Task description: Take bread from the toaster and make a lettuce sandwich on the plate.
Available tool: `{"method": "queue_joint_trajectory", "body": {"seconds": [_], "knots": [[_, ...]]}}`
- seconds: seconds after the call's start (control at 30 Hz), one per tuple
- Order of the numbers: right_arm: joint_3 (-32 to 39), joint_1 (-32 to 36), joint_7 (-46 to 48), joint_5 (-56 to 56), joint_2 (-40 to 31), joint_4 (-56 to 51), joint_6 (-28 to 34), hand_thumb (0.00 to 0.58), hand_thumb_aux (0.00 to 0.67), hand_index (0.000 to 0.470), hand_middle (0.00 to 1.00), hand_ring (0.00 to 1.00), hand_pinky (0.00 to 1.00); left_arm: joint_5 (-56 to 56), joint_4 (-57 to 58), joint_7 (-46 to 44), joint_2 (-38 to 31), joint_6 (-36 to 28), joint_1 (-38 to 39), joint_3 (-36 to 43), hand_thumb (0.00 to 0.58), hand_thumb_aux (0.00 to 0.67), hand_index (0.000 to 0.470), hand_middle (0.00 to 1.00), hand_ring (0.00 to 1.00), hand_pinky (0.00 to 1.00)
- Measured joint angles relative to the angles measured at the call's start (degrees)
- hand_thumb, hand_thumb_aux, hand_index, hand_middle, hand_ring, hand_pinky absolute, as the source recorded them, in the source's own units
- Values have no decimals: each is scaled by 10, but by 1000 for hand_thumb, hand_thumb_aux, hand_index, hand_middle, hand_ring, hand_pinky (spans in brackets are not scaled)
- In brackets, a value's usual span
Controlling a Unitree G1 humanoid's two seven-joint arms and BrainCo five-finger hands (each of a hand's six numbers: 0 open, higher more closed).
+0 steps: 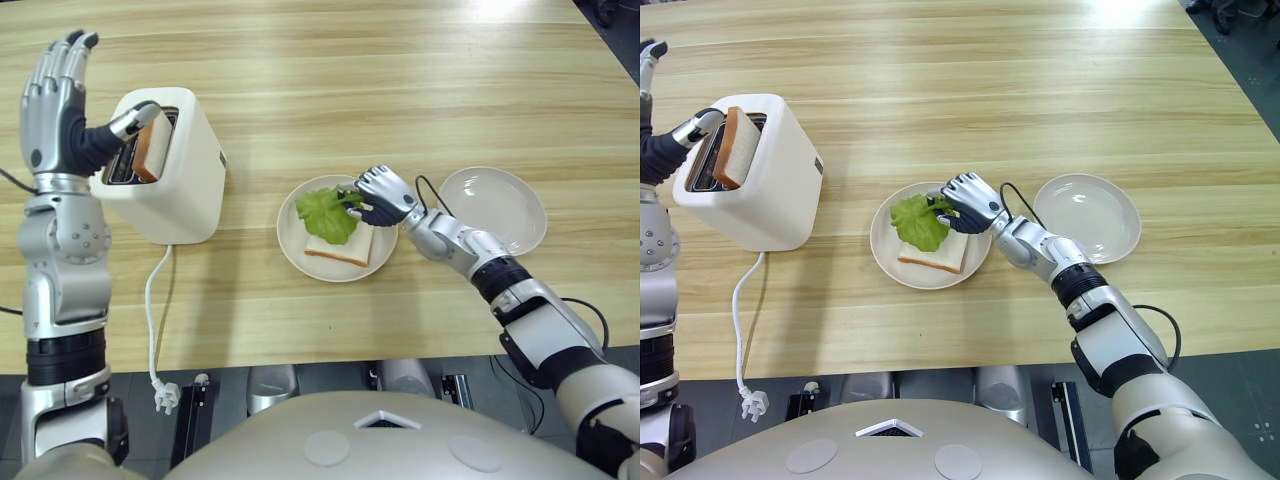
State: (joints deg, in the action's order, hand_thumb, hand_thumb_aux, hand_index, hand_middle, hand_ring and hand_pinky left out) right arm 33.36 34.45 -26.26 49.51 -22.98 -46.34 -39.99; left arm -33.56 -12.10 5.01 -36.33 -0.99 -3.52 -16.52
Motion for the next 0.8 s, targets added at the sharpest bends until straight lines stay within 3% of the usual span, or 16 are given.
{"method": "queue_joint_trajectory", "body": {"seconds": [0.33, 0.37, 0.4, 0.43, 0.47, 0.5, 0.8], "knots": [[-1, -28, 44, -13, -32, -1, -10, 580, 670, 460, 1000, 1000, 1000, -2, 8, 1, -5, -12, 17, -13, 0, 0, 0, 0, 0, 0], [-2, -30, 51, -15, -34, 1, -10, 532, 478, 328, 949, 949, 949, -10, 10, 1, -8, -20, 18, -13, 0, 0, 0, 0, 0, 0], [-4, -32, 57, -16, -34, 3, -10, 532, 478, 328, 949, 949, 949, -19, 12, 2, -11, -26, 18, -13, 0, 0, 0, 0, 0, 0], [-5, -34, 64, -21, -35, 4, -11, 0, 0, 0, 624, 624, 624, -25, 14, 2, -12, -31, 18, -13, 0, 0, 0, 0, 0, 0], [-5, -36, 75, -26, -35, 6, -12, 0, 0, 0, 624, 624, 624, -37, 21, 4, -13, -38, 18, -13, 0, 0, 0, 0, 0, 0], [-5, -40, 84, -31, -35, 9, -12, 0, 0, 0, 337, 337, 337, -50, 26, 5, -16, -48, 18, -12, 0, 0, 0, 0, 0, 0], [-12, -47, 101, -35, -35, 21, -7, 0, 0, 0, 298, 298, 298, -86, 45, 11, -32, -72, 19, 6, 0, 0, 0, 0, 0, 0]]}}
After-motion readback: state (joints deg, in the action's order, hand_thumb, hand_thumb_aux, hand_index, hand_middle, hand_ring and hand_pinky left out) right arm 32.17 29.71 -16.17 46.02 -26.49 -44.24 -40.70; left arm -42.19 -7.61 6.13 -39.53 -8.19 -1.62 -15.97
